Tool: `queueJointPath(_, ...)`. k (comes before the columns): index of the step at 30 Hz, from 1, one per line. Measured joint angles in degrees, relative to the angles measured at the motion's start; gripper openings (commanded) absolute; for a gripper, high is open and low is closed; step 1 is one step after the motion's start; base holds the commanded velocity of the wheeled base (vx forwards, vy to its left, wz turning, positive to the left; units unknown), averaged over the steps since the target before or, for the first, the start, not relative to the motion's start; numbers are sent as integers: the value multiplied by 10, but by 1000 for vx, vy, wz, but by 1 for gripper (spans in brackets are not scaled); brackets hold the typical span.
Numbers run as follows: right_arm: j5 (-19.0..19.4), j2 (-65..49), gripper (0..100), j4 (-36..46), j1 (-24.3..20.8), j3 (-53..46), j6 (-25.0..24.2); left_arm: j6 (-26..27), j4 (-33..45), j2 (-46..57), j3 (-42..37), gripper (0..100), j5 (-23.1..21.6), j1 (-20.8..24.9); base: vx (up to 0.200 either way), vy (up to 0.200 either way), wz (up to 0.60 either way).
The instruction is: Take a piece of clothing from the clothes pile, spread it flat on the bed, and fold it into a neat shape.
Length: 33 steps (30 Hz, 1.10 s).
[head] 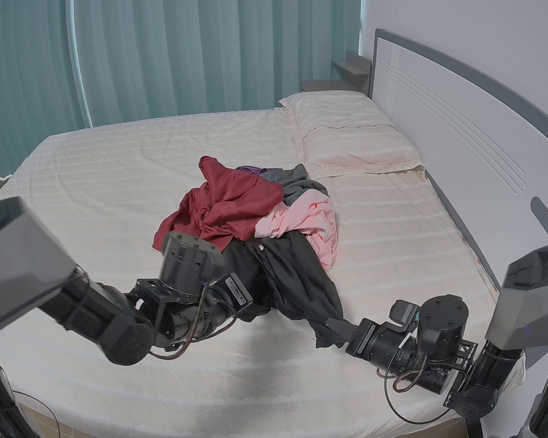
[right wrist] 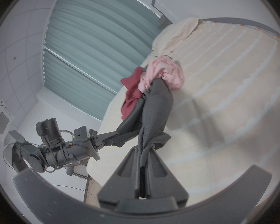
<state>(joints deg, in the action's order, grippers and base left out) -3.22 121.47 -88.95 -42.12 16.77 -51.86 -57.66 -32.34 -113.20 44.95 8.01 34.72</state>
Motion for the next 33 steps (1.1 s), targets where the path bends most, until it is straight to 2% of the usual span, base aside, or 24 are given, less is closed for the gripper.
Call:
queueJointPath(6, 6, -62, 0, 0, -18, 12, 8, -5, -1, 112, -24, 0, -1, 20, 0, 0, 0)
queueJointPath(10, 20, -98, 0, 0, -29, 45, 36, 1, -2, 178, -44, 0, -2, 35, 0, 0, 0)
queueJointPath(15, 28, -135, 0, 16, -64, 97, 54, 12, -2, 230, -62, 0, 4, 62, 0, 0, 0)
queueJointPath(20, 23, -157, 0, 12, -88, 97, 58, 12, -4, 281, -81, 0, 6, 75, 0, 0, 0)
queueJointPath(33, 19, -180, 0, 11, -88, 78, 62, 13, -32, 352, -147, 0, 3, 86, 0, 0, 0)
